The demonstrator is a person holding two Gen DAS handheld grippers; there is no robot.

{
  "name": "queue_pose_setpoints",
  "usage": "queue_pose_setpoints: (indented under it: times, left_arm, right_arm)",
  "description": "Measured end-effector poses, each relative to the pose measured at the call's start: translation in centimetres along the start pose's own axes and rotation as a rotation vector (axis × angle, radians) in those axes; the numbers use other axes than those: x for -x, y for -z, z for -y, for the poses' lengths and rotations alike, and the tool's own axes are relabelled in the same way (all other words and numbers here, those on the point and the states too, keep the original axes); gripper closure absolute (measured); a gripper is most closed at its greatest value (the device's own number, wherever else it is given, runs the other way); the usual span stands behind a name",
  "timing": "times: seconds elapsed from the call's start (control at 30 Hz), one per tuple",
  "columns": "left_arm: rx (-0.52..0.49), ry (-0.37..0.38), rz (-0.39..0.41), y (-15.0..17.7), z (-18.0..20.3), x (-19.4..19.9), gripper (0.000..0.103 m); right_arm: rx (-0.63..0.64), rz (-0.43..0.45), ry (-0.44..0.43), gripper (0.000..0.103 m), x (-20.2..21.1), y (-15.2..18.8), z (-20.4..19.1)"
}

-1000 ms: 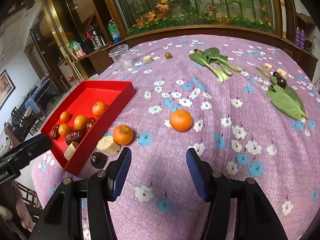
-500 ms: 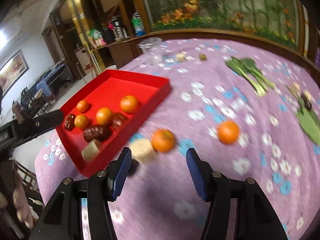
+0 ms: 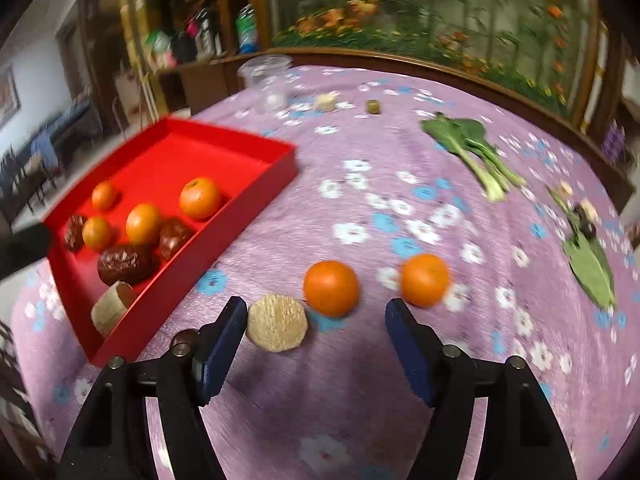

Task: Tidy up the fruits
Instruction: 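Move both tools back toward the loose cube and oranges on the cloth, then grasp a cream cube with the left tool while the right tool grasps an orange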

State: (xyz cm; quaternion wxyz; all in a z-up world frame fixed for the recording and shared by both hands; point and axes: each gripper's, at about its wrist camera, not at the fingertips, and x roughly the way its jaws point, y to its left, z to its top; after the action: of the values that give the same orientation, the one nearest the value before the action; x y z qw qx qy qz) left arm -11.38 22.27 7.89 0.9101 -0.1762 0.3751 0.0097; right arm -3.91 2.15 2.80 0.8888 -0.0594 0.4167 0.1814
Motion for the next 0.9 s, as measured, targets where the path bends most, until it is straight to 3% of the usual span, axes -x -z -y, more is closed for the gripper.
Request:
queue_pose_setpoints:
  times: [0.13, 0.47, 0.7, 0.9]
  left_arm:
    - [-0.028, 0.015, -0.021, 0.3, 0.9, -0.8, 0.036]
    - [-0.146, 0.056, -0.072, 1.0, 5.1, -2.7, 0.036]
    - [-0.343, 0.122, -0.138, 3.4, 10.9, -5.9, 0.036]
    - [-0.424, 0.075, -0.193, 3.9, 13.1, -9.8, 0.038]
  right_arm:
    - [-0.033, 0.012, 0.059, 0.027, 1.8, 0.8, 2.8]
    - [-0.154, 0.017, 0.033, 0.027, 3.2, 1.7, 8.9]
    - [-0.176, 0.037, -0.071, 0.044, 1.3, 0.1, 9.1]
    - [-0.134, 0.01, -0.097, 0.044, -1.7, -1.5, 8.4]
